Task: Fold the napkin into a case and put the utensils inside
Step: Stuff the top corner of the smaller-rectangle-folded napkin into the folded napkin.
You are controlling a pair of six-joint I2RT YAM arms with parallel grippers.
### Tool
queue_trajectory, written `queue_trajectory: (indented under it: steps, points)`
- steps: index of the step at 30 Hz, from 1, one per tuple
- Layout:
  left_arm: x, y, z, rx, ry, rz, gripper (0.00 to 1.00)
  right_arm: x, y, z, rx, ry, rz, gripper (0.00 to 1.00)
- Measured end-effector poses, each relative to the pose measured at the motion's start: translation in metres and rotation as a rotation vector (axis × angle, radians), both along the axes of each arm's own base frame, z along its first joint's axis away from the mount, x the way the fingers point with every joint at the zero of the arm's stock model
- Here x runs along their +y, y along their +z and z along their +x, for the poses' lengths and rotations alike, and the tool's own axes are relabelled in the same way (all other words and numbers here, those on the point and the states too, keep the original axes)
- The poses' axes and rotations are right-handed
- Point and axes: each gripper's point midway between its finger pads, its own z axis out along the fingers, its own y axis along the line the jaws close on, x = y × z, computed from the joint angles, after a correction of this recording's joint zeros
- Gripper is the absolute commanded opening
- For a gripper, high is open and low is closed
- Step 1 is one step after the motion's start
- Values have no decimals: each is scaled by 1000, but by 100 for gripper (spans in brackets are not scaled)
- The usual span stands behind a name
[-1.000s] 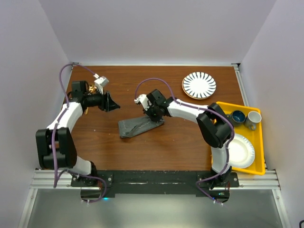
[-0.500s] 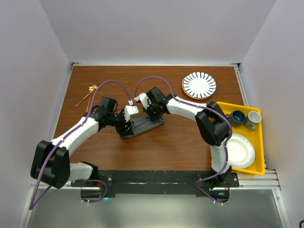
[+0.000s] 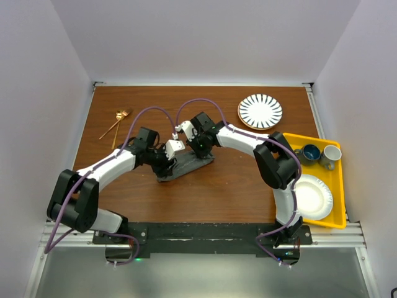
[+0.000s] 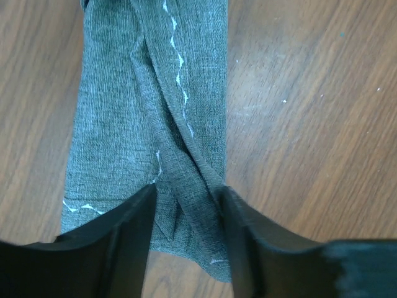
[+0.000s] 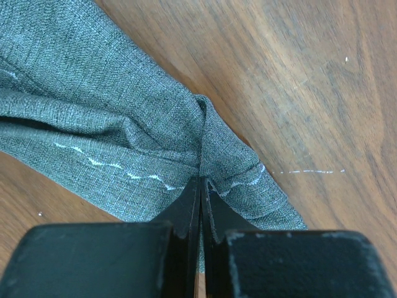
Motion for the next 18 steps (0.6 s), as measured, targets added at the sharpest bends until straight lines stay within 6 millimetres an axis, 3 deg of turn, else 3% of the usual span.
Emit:
queue_trajectory:
  steps: [11, 18]
  points:
    - [-16, 21, 8, 1, -1, -78, 62, 1, 0, 1, 1, 5, 0, 0]
    - [-14, 10, 8, 39, 13, -50, 57, 1, 0, 1, 0, 8, -1, 0]
